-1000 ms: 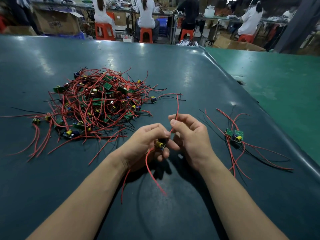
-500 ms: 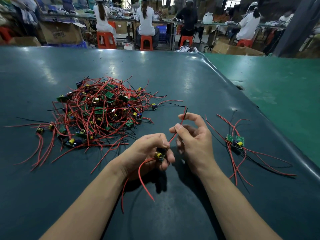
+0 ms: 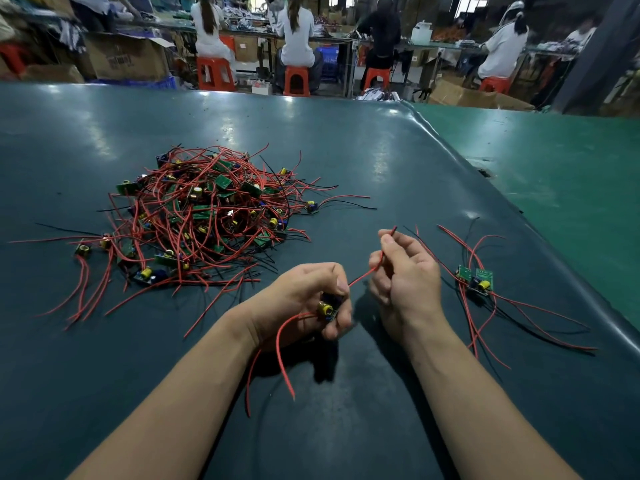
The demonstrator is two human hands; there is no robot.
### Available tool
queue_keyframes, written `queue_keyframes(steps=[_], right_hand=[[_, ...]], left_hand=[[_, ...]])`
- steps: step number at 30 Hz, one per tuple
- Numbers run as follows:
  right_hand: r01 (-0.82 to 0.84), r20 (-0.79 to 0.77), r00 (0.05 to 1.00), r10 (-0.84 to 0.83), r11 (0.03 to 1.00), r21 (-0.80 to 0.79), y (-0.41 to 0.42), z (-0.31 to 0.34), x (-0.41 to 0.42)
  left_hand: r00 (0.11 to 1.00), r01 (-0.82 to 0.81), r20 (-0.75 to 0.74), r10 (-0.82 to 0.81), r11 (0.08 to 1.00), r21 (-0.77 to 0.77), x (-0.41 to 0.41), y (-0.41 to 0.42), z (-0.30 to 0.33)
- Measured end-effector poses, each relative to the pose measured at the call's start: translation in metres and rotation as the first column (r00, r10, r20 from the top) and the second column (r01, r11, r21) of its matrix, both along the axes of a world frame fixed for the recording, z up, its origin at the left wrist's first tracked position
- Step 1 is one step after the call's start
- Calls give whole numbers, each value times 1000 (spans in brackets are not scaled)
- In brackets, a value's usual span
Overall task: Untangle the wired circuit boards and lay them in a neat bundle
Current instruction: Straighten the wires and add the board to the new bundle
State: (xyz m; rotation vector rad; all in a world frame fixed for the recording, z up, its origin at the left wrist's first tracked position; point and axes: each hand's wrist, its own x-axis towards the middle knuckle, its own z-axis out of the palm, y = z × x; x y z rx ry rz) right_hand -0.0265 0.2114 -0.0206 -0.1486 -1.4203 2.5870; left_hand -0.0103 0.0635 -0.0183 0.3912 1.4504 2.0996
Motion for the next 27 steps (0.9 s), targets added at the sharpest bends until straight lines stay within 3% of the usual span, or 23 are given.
queue_keyframes(steps=[5,10,13,17,22,27], right_hand=[[48,-69,997,-41,993,107,8,2,-2],[-106,-41,991,130,925,366,5,-3,5],[-250,-5,966,260,932,264,0,-4,7],[-312,15,948,319,915,255,4,-4,5],[-256,22,965,260,924,284,4,-5,4],[-197,-19,978,208,950,243,-2,-2,8]], left_hand=[[992,-111,63,112,994,-21,-3,3,2],[955,-298,-18,297,953,-59,3,9,2],[944,-331,-28,330,944,-14,9,15,1],[931,-362,-53,360,931,-40,9,16,-1],[917,-394,-107,384,914,-94,8,15,-1],[910,-410,-86,405,911,-50,7,17,-1]])
